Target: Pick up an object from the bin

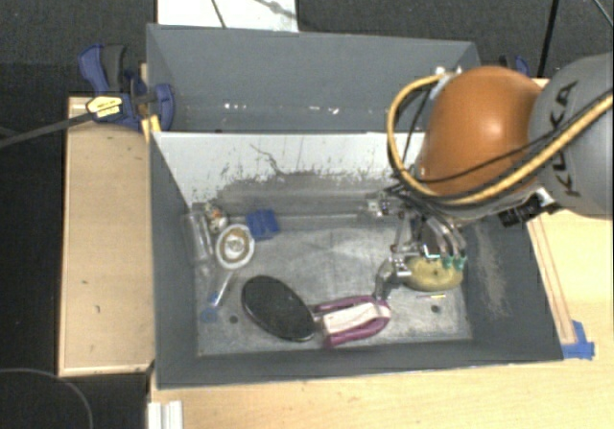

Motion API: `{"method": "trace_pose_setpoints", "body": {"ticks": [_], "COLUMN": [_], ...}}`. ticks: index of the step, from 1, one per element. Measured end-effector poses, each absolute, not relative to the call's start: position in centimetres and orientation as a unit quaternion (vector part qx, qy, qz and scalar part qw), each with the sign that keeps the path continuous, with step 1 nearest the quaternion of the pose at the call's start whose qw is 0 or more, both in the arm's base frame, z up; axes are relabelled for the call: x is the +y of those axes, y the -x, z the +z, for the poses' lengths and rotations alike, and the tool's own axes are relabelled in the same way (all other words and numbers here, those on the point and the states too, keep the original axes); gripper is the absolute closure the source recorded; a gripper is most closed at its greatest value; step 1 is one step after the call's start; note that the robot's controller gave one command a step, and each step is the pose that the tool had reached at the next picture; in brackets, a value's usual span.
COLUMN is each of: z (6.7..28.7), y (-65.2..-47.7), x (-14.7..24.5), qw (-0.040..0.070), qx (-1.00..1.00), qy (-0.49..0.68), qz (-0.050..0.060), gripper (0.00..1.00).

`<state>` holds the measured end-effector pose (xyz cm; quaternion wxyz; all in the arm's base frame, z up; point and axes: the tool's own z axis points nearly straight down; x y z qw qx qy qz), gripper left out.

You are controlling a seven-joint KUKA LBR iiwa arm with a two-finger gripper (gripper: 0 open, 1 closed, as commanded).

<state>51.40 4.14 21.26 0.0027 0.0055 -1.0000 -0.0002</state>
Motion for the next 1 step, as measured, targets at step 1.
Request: {"method": "trace_pose_setpoints", "body": {"ticks": [1], "z": [8.20], "y": [-48.15], "x": [5.44], "qw": [-0.004], "qx": [-0.999], "qy": [-0.042], "qz": [0.000], "gripper": [0.00]}}
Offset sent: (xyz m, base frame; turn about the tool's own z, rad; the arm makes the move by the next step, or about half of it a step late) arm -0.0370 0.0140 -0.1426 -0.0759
